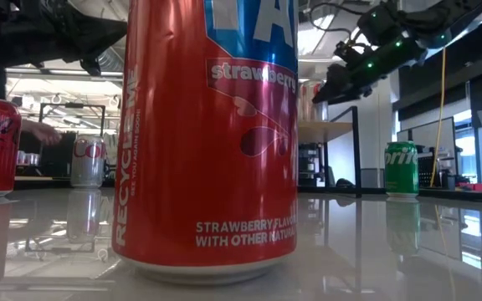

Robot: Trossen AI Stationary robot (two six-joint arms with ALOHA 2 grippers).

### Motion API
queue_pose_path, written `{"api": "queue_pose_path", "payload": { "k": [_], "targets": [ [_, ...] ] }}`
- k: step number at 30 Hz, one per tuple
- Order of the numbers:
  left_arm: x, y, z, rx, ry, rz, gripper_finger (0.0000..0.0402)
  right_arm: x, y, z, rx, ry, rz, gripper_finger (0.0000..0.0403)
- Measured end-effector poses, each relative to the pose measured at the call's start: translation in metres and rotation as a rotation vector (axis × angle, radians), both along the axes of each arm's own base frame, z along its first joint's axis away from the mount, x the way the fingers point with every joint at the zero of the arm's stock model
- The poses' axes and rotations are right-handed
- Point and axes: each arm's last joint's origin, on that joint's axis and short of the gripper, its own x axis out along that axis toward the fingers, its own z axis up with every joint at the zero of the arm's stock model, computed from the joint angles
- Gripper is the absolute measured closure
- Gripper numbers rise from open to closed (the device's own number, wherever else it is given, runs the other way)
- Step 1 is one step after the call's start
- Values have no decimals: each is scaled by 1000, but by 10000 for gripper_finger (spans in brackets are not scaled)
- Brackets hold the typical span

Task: Place canned beverage on shelf
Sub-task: Put the right white soda can on the shelf

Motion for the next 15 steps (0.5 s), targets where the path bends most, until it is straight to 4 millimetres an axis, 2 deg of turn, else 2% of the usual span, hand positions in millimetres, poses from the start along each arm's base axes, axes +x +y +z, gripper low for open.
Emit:
{"api": "queue_pose_path", "payload": {
  "k": [7,15],
  "targets": [
    [0,0,0,1,-1,0,399,4,-3,-2,-20,-49,17,47],
    [0,0,0,1,-2,3,399,17,-14,-16,-14,-53,11,47]
  ]
}}
